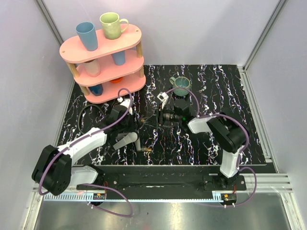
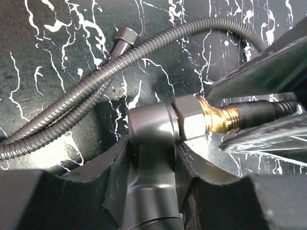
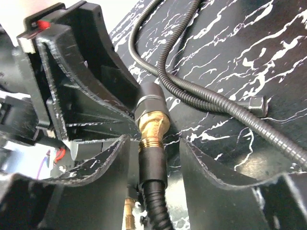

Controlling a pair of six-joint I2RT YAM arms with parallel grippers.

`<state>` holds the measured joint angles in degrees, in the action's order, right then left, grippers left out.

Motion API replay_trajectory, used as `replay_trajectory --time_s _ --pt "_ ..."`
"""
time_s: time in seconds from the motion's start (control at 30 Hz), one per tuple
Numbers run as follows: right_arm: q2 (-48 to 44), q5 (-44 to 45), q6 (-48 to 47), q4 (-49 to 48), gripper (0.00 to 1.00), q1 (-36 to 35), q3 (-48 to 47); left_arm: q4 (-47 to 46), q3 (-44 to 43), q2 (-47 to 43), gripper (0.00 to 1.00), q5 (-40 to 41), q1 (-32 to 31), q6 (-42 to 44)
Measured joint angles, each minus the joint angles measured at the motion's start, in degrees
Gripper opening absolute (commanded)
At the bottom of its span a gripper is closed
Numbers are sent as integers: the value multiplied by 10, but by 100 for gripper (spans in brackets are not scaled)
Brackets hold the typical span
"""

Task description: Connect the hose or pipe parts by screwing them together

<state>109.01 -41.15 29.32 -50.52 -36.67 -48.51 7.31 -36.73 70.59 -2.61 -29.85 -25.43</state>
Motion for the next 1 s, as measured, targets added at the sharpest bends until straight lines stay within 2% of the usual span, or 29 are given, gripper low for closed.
replay_trajectory --time_s 0.1,0.13,0.17,0.33,0.43,0.6,0.67,0.9,1.0 --pt "-50 17 -82 61 61 -3 7 22 -10 1 0 -18 9 13" --pt "-69 26 -112 78 73 -4 12 42 -19 4 0 -21 14 19" --pt "-84 28 -143 90 75 -5 17 64 -31 9 0 -24 18 30" --pt "-172 40 -353 158 76 -13 47 150 -84 46 0 -45 34 70" --pt "-221 70 -516 196 76 -49 70 191 -117 70 0 -73 42 90" --pt "-240 154 -751 240 75 -137 86 242 -162 104 0 -115 46 115" --pt "-234 191 -810 249 73 -156 88 253 -173 111 0 -125 46 122" --pt "-173 321 -941 247 65 -198 89 273 -179 117 0 -158 47 134" --pt "-144 374 -972 226 56 -216 88 285 -181 128 0 -162 49 141"
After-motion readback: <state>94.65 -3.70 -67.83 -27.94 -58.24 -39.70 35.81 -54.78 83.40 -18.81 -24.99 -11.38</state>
